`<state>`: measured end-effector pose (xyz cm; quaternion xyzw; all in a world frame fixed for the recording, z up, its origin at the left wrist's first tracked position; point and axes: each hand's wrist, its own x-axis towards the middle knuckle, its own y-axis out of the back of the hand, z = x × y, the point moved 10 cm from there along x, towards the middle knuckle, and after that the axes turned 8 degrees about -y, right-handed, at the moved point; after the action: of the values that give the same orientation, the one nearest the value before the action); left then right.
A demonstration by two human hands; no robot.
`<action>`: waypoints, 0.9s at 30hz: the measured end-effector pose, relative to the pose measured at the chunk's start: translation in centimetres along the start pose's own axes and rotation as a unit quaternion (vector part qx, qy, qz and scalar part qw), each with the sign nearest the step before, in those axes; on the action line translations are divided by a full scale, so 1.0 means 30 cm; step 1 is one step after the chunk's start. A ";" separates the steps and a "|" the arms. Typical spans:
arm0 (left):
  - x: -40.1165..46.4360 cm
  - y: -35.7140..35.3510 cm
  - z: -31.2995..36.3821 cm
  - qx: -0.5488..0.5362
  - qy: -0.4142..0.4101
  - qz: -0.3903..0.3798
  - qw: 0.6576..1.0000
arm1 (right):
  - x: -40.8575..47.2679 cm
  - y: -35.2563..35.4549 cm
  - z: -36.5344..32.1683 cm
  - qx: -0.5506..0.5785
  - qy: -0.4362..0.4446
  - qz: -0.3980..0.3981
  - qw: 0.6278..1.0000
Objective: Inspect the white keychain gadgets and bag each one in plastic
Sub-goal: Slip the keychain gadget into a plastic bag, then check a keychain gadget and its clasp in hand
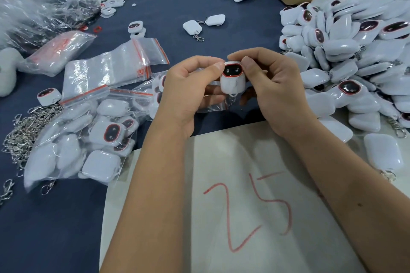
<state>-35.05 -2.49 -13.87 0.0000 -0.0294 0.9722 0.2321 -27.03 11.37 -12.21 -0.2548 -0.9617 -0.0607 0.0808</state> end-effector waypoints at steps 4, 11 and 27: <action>0.000 -0.002 0.009 -0.011 -0.009 -0.013 1.000 | -0.008 -0.001 -0.025 -0.009 0.030 0.011 0.999; 0.004 -0.015 0.010 -0.015 -0.015 -0.037 0.999 | -0.011 0.005 -0.039 -0.014 0.047 0.029 0.998; 0.005 -0.035 -0.016 -0.019 -0.013 -0.029 0.999 | -0.006 0.033 -0.011 -0.034 0.019 0.070 0.997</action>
<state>-34.70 -1.47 -14.30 0.0093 -0.0505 0.9644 0.2594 -26.33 12.07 -11.84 -0.3224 -0.9373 -0.0928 0.0944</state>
